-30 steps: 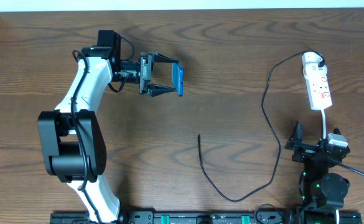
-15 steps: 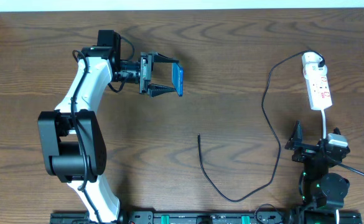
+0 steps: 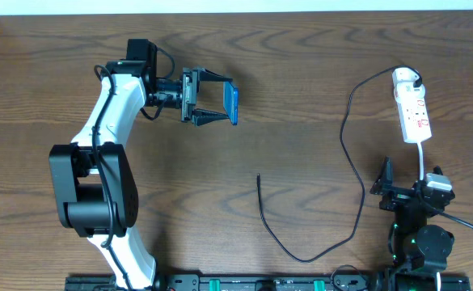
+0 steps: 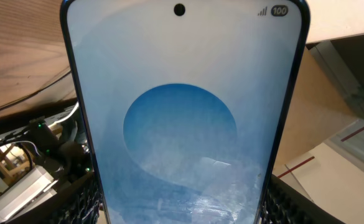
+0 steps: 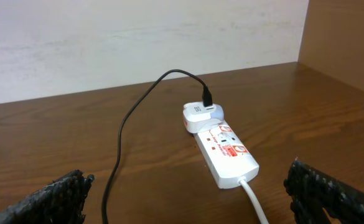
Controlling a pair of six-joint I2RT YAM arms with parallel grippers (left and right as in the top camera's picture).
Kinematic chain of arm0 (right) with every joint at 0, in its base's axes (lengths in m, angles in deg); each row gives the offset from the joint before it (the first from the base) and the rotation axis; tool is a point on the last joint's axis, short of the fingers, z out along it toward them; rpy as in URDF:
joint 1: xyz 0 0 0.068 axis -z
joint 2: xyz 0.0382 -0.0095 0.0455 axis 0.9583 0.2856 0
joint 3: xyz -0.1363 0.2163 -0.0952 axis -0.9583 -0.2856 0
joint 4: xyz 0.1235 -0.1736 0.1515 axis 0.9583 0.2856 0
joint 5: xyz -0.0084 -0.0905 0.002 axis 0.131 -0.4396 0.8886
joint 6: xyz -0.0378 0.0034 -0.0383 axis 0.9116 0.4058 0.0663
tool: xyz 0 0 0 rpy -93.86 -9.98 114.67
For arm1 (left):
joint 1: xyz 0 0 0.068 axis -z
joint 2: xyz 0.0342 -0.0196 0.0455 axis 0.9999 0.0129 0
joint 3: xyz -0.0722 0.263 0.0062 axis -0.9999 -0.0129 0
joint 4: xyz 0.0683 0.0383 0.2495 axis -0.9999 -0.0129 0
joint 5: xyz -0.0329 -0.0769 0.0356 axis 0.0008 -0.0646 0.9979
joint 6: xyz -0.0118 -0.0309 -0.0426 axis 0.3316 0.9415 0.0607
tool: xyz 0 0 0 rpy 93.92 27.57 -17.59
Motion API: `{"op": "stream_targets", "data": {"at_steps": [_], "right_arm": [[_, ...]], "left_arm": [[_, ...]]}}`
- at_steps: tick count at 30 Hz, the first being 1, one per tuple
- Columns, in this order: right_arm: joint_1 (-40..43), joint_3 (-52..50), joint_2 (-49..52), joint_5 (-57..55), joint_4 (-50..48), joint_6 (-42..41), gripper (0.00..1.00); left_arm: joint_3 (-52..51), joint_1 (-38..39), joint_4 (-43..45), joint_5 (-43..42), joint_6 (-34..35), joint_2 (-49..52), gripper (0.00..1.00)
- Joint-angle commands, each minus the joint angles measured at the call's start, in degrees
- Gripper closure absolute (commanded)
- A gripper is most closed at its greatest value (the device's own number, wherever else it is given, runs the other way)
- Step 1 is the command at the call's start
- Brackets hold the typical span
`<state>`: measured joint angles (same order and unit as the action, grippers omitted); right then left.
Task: Plug charger to phone and switch on socket
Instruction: 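Hold the phone raised in the left gripper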
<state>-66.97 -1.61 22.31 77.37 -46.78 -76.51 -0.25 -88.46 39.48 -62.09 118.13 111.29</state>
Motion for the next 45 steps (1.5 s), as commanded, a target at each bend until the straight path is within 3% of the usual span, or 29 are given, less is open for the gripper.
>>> {"op": "stream_targets", "data": {"at_steps": [1, 45], "right_arm": [[-0.44, -0.09, 0.02, 0.13, 0.20, 0.87, 0.01], [-0.44, -0.09, 0.02, 0.15, 0.20, 0.87, 0.01]], "left_arm": [[1.55, -0.13, 0.04, -2.64, 0.70, -1.97, 0.93], [1.55, -0.20, 1.92, -2.64, 0.66, -1.97, 0.92]]}}
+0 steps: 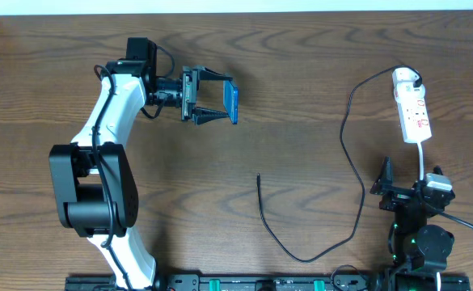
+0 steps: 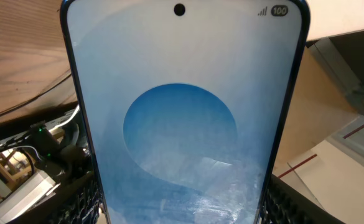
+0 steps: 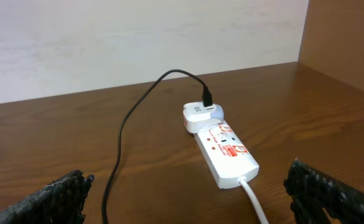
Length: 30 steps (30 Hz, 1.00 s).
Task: Plug charger to phone and switch on socket
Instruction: 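Hold the phone raised in the left gripper, then move the right gripper toward the phone held by the left gripper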
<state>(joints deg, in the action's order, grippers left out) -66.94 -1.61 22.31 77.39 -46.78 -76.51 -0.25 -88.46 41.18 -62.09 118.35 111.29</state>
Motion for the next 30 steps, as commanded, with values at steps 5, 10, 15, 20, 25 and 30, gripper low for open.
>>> {"op": "stream_targets", "data": {"at_steps": [5, 10, 15, 20, 25, 30], "right_arm": [[-0.46, -0.09, 0.02, 0.37, 0.20, 0.85, 0.01], [-0.46, -0.09, 0.02, 0.39, 0.15, 0.85, 0.01], [-0.46, -0.07, 0.02, 1.75, -0.44, 0.87, 0.01], [-0.46, 0.46, 0.02, 3.41, -3.28, 0.90, 0.01], [-0.46, 3.26, 0.09, 3.43, -4.02, 0.98, 0.01], [-0.46, 8.98, 3.85, 5.66, -4.00, 3.23, 0.01]], "left_arm": [[1.55, -0.20, 1.99, -2.64, 0.48, -1.97, 0.93], [1.55, -0.17, 2.01, -2.64, 0.46, -1.97, 0.93], [1.55, -0.20, 1.99, -2.64, 0.46, -1.97, 0.93], [1.55, -0.20, 2.01, -2.67, 0.46, -1.97, 0.93], [1.55, -0.20, 2.01, -2.64, 0.46, -1.97, 0.93], [1.55, -0.20, 2.69, -0.09, 0.48, -1.97, 0.93]]}}
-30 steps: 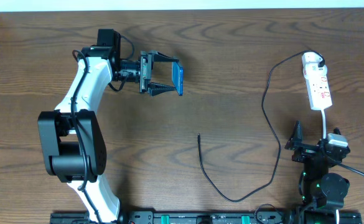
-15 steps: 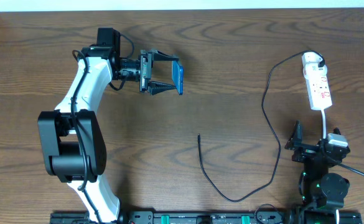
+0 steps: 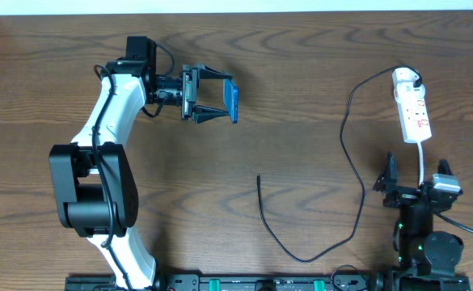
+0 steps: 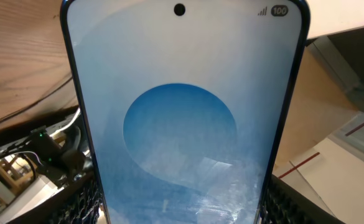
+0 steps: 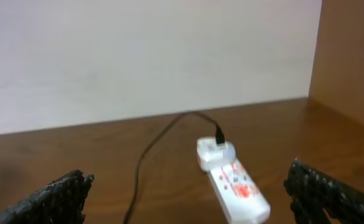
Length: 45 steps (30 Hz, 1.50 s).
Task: Plug charger to phone and switch on socket
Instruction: 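Move the right gripper toward the phone held by the left gripper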
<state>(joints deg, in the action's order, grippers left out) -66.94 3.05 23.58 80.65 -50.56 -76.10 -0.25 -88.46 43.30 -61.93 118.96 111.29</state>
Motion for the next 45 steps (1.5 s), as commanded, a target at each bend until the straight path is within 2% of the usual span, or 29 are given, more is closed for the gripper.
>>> {"op": "stream_targets", "data": {"at_steps": [1, 6, 11, 19, 26, 33, 40, 45], "right_arm": [[-0.46, 5.25, 3.67, 3.23, -0.22, 3.58, 0.01], [-0.46, 12.96, 14.45, 5.55, -0.37, 4.13, 0.01], [-0.46, 23.37, 28.35, 9.88, -0.26, 4.13, 0.01], [-0.46, 43.34, 51.12, 24.72, 4.26, 3.80, 0.01], [-0.46, 59.76, 69.07, 42.51, 7.06, -2.80, 0.01], [-0.55, 65.42, 80.08, 61.07, 6.73, -9.68, 0.01], [-0.52, 65.31, 84.39, 61.40, 7.19, -10.69, 0.01], [-2.95, 65.31, 86.20, 61.35, 4.13, -12.87, 0.01]], "left_arm": [[1.55, -0.20, 1.05, 0.83, -0.13, -1.97, 0.93], [1.55, -0.20, 1.46, 5.40, 0.31, -1.97, 0.93], [1.55, -0.17, 5.68, 10.49, 4.66, -1.97, 0.93], [1.55, -0.17, 16.44, 15.61, 12.59, -1.97, 0.93], [1.55, 0.72, 22.86, 25.16, 21.99, -1.97, 0.93], [1.55, 3.58, 29.11, 29.38, 26.32, -1.97, 0.93], [1.55, 4.39, 30.08, 29.75, 26.47, -1.97, 0.93], [1.55, 4.55, 31.26, 30.12, 26.40, -1.97, 0.93]]}}
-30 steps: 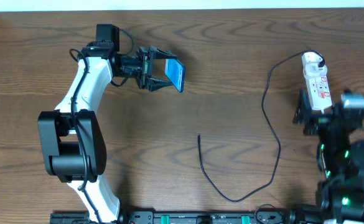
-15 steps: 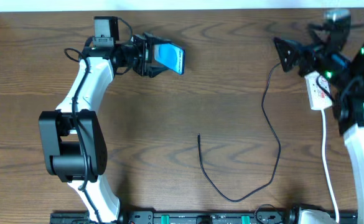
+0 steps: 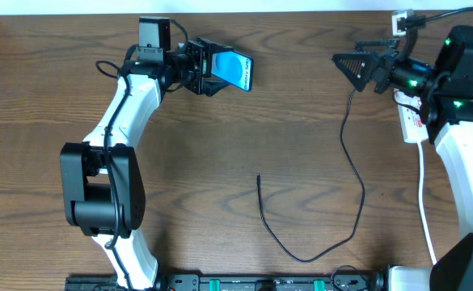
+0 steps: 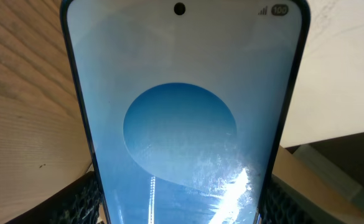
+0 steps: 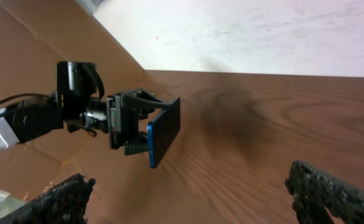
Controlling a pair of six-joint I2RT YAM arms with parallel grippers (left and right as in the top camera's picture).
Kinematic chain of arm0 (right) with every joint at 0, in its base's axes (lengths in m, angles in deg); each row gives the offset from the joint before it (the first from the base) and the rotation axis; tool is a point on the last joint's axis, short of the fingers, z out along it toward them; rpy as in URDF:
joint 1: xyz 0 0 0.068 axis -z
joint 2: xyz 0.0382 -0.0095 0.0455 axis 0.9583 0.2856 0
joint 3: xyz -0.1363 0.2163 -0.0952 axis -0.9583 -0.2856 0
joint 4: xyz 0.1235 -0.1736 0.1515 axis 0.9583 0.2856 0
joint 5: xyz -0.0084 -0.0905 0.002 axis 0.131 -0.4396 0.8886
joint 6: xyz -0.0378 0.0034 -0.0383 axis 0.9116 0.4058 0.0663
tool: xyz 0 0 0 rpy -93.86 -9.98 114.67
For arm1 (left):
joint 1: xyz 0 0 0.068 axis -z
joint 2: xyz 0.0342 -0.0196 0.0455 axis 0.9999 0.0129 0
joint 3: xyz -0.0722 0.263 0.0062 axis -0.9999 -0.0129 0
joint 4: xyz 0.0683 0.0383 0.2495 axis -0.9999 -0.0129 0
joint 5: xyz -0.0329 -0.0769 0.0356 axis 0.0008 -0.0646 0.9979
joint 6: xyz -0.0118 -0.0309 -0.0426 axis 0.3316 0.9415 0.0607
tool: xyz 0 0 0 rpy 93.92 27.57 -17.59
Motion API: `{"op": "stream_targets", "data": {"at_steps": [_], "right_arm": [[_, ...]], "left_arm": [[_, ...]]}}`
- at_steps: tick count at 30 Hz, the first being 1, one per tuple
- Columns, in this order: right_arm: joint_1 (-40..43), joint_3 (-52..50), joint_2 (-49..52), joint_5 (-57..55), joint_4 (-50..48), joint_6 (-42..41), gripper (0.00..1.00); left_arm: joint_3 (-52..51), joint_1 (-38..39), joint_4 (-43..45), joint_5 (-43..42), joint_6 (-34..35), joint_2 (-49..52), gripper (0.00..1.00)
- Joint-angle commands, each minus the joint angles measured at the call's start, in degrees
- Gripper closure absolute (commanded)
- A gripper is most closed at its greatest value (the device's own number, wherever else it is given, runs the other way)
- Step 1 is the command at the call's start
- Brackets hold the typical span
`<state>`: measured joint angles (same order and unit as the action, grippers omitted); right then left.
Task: Plug charger to phone and switch on socket
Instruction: 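Move the right gripper toward the phone held by the left gripper, then close the right gripper on the phone's side edge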
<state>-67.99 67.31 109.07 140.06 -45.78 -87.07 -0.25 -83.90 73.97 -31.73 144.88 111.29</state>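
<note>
A blue phone point(image 3: 236, 71) with a lit screen point(image 4: 180, 118) is held off the table at the back, my left gripper point(image 3: 222, 68) shut on its sides. Seen edge-on in the right wrist view, the phone point(image 5: 163, 131) faces my right gripper. The black charger cable point(image 3: 345, 153) curves across the table to its free end point(image 3: 259, 178), lying loose at the middle. My right gripper point(image 3: 348, 66) hangs open and empty at the back right, pointing left toward the phone. The white power strip point(image 3: 416, 125) lies partly under the right arm.
The strip's white lead point(image 3: 423, 190) runs toward the front edge on the right. A pale wall point(image 5: 281, 31) stands behind the table's back edge. The left arm point(image 3: 119, 121) stretches from the front left to the back.
My right arm has gone from low at the front right to high at the back right, now facing left at the phone. The left gripper has carried the phone farther back and tilted it.
The left gripper held the phone steady at the back left while the right gripper rested open at the front right, looking at the power strip. The right wrist then tipped upward slightly. Now the right arm is raised at the back right and the phone sits nearer the back edge.
</note>
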Motion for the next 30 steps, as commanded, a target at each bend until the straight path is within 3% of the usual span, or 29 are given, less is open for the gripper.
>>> {"op": "stream_targets", "data": {"at_steps": [1, 15, 30], "right_arm": [[-2.51, 1.05, 1.03, 1.73, -0.68, -1.90, 0.01], [-12.74, 1.05, 6.71, -11.74, 4.46, -2.56, 0.01], [-17.07, 1.05, 12.94, -11.72, 4.13, 0.96, 0.01]], "left_arm": [[1.55, 0.09, 0.59, 0.09, 0.48, -1.97, 0.93], [1.55, 3.76, 0.70, 2.84, -0.57, -1.97, 0.93], [1.55, 7.50, 0.68, 6.73, -0.57, -1.97, 0.93]]}}
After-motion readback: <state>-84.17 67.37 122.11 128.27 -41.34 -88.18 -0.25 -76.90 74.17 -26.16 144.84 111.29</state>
